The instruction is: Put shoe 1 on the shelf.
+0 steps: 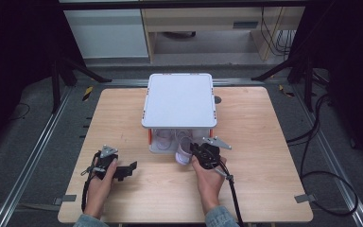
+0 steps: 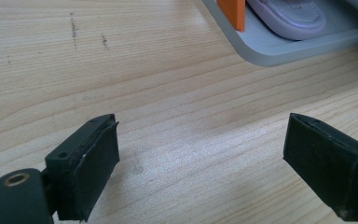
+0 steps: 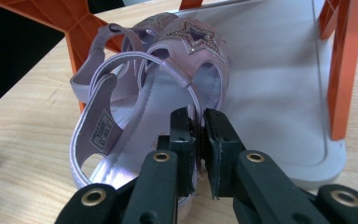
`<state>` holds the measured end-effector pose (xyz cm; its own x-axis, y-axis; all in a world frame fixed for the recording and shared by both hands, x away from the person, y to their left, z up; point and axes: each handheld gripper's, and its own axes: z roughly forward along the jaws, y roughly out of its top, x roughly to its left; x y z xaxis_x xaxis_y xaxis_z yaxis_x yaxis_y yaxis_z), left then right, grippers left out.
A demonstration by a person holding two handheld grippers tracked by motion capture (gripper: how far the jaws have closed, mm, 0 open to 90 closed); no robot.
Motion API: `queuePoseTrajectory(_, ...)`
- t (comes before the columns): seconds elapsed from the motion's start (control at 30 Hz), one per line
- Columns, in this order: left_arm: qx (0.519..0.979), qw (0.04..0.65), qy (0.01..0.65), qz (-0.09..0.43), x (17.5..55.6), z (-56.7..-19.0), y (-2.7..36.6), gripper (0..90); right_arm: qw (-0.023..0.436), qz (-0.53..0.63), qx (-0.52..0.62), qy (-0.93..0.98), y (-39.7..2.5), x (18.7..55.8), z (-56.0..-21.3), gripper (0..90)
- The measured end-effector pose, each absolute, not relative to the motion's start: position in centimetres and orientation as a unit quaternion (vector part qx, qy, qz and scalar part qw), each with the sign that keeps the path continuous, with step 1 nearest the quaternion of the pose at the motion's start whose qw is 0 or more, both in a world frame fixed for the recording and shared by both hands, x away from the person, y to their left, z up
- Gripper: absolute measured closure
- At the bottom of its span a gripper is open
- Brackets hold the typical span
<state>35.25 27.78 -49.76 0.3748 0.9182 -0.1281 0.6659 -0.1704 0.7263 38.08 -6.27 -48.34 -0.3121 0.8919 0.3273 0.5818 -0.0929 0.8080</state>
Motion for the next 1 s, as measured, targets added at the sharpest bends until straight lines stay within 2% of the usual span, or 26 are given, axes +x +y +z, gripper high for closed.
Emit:
queuePoseTrajectory(0.23, 0.746, 0.364, 0.531, 0.173, 35.3, -49.8, 27.8, 9.5, 0.171, 0.479, 0.564, 0.651, -5.7, 38.6, -48.2, 82.3)
queuePoseTrajectory(0.4, 0.744, 0.366, 0.532, 0.172, 35.3, -49.7, 27.8, 9.5, 0.193, 0.467, 0.563, 0.654, -5.4, 39.1, -48.3, 82.2)
queuePoseTrajectory(1.0, 0.743, 0.368, 0.531, 0.173, 35.3, -49.5, 27.9, 9.5, 0.212, 0.452, 0.573, 0.651, -5.2, 39.8, -48.4, 81.5)
